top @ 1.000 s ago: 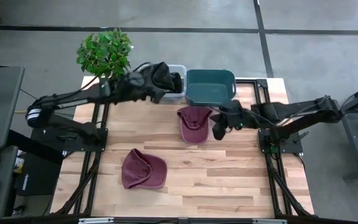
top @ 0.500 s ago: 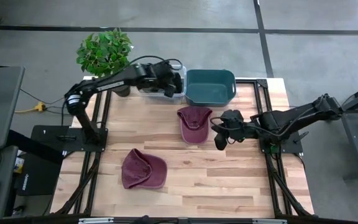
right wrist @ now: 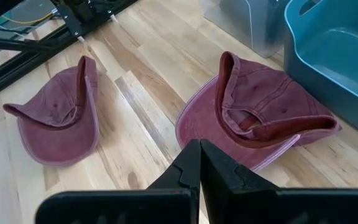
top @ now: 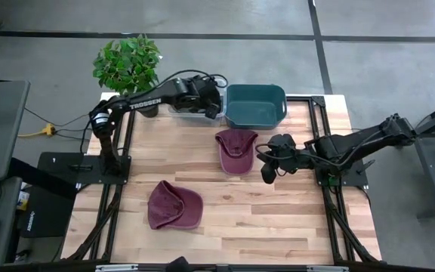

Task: Pick & Place hat
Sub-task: Put the black cap into the transparent bin

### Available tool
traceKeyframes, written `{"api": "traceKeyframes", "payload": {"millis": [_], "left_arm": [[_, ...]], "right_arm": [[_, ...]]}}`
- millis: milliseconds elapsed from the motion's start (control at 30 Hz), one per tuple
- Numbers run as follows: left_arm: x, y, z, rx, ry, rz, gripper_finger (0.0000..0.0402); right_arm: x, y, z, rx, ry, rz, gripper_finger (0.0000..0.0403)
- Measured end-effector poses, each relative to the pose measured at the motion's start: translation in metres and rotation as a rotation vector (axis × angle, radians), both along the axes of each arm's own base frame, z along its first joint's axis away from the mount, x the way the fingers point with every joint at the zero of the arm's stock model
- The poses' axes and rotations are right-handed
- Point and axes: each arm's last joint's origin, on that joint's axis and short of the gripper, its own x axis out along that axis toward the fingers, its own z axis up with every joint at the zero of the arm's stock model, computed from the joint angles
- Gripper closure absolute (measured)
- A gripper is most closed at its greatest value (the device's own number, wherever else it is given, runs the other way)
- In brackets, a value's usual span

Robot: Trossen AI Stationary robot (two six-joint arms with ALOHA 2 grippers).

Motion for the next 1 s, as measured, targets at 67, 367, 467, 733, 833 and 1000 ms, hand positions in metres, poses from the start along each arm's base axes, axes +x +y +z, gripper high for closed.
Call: {"api": "traceKeyframes", "payload": {"millis": [67,367,467,733,833,1000], "left_arm": [[-0.002,0.001,0.001,0.052,0.027,0.036,0.0002],[-0.014,0.021,0.002,0.152,0.04,0.215,0.0002],[-0.014,0.034,-0.004,0.171,0.027,0.269,0.0002],[-0.021,0.06,-0.017,0.091,0.017,0.315,0.0002],[-0.015,0.061,-0.026,0.078,0.037,0.287,0.0002],[-0.008,0.062,-0.033,0.08,0.064,0.231,0.0002]], "right_arm": [[0.0,0.0,0.0,-0.001,0.0,0.001,0.0403],[0.0,0.0,0.0,-0.004,-0.003,-0.003,0.0403],[0.001,0.0,0.001,-0.001,-0.019,-0.002,0.0403],[0.004,0.001,0.004,-0.001,-0.055,0.005,0.0403],[0.004,0.001,0.004,-0.002,-0.056,0.004,0.0403],[0.004,0.001,0.004,-0.001,-0.056,0.004,0.0403]]}}
